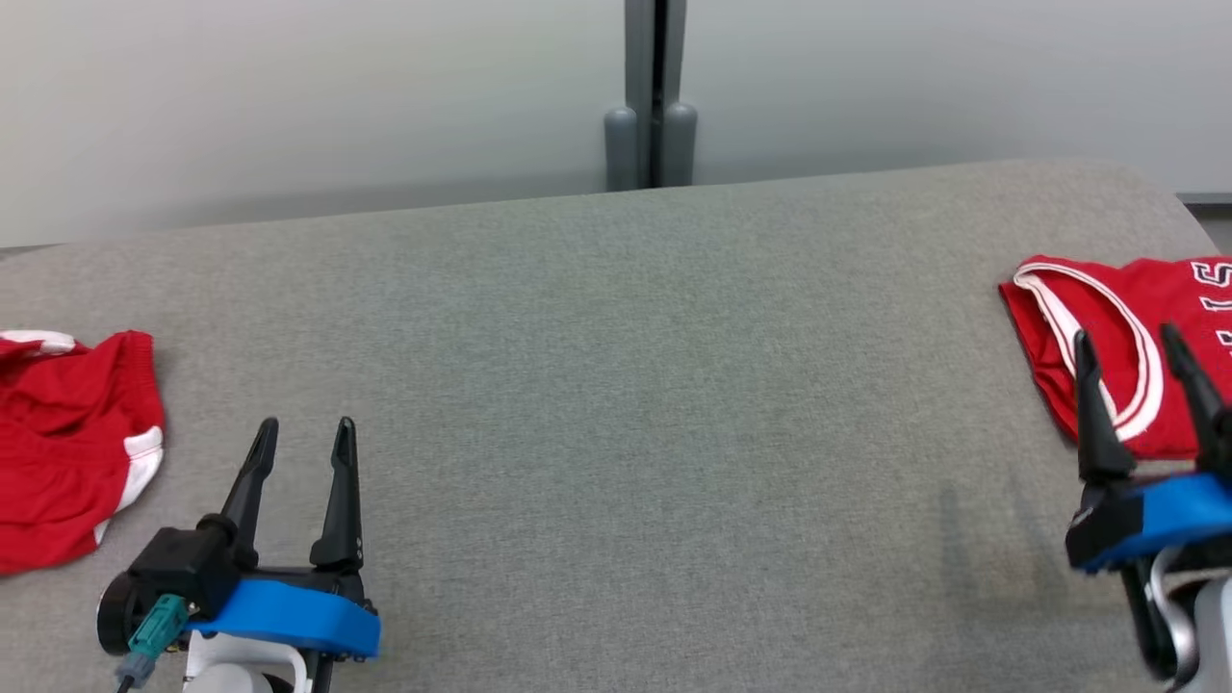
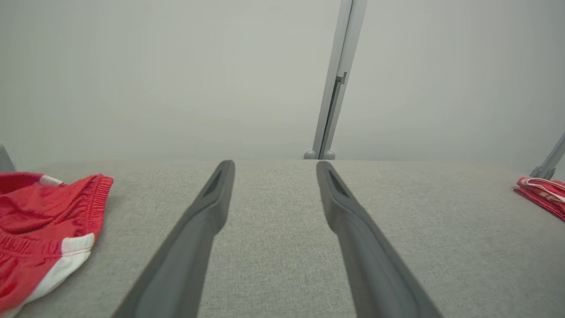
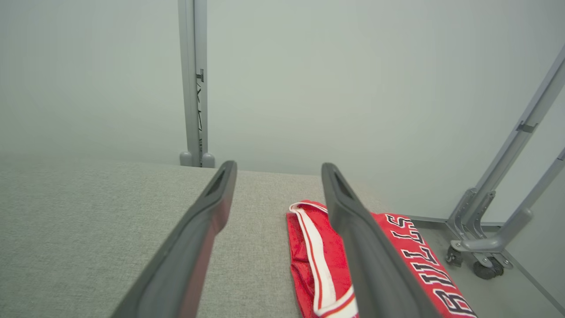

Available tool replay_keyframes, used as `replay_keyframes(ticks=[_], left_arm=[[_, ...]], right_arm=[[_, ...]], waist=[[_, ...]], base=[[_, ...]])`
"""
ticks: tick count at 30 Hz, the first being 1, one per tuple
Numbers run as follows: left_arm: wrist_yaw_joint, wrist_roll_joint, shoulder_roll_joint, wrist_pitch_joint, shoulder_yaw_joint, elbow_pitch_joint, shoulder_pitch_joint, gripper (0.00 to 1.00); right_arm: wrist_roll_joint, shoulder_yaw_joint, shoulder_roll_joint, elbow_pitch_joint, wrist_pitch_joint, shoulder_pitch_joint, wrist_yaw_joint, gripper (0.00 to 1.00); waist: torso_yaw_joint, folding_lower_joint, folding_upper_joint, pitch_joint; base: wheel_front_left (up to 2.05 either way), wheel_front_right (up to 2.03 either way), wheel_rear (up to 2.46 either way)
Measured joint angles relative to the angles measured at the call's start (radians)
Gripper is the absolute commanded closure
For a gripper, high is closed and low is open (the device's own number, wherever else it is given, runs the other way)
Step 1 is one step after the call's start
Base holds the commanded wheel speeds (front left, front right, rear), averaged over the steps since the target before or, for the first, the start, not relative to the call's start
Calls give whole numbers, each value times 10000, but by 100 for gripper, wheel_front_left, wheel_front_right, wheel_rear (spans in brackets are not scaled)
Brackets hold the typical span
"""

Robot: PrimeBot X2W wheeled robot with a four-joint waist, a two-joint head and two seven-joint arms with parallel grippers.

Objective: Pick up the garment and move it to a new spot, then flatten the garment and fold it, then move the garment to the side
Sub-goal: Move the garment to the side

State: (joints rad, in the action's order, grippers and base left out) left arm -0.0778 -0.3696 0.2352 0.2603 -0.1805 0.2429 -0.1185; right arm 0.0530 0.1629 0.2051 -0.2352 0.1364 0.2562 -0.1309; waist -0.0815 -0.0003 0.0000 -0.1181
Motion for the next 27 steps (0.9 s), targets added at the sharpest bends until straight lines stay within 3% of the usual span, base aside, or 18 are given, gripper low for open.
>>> replay_keyframes(ticks=[6,14,27], left_arm=[[-77,61,-267,13,276,54,247,0],[-199,268,-472,13,485,201,410,0],[-364,443,-711,13,604,514,883,0]], right_arm=[[282,-391,-679,1371,-119,-1457,0,0],[393,-391,-1091,2226,-211,-2086,0,0],[554,-353,-1482,2299,-349,-3238,2,0]], waist=[[295,2,0,237],[455,2,0,540],[733,2,0,1170]], base=[[0,0,0],[0,0,0],[0,0,0]])
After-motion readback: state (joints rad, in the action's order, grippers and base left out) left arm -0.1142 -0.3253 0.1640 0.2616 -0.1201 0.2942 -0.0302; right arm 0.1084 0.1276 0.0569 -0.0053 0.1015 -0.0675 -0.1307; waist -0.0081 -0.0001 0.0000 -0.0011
